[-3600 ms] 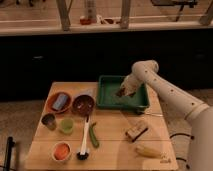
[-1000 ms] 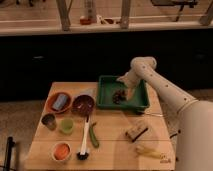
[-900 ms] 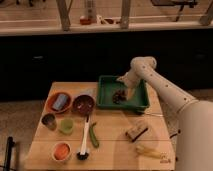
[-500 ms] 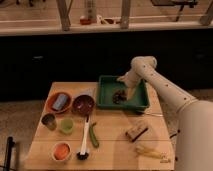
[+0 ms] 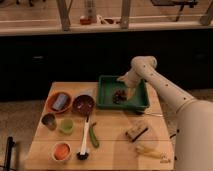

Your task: Place grapes in tray

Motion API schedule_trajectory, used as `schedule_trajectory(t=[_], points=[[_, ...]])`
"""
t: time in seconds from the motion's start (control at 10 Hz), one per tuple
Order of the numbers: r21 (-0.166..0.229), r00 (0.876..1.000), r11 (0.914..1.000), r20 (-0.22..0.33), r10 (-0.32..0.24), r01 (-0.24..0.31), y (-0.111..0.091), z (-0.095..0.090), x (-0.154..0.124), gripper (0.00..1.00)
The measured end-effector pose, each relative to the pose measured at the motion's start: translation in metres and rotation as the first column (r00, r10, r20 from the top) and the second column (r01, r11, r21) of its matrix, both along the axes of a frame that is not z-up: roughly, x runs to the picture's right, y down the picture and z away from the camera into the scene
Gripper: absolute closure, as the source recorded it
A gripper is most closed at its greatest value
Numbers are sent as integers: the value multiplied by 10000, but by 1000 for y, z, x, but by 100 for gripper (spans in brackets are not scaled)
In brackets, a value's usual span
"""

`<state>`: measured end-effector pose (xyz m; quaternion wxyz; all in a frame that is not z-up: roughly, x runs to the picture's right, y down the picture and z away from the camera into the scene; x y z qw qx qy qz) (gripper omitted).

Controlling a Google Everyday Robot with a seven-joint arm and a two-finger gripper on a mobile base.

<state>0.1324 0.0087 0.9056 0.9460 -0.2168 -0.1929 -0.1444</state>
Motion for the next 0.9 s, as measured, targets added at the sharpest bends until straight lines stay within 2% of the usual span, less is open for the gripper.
schedule_trajectory(t=[0.9], points=[[-138, 10000, 9999, -21, 2, -3, 1, 2, 1, 20]])
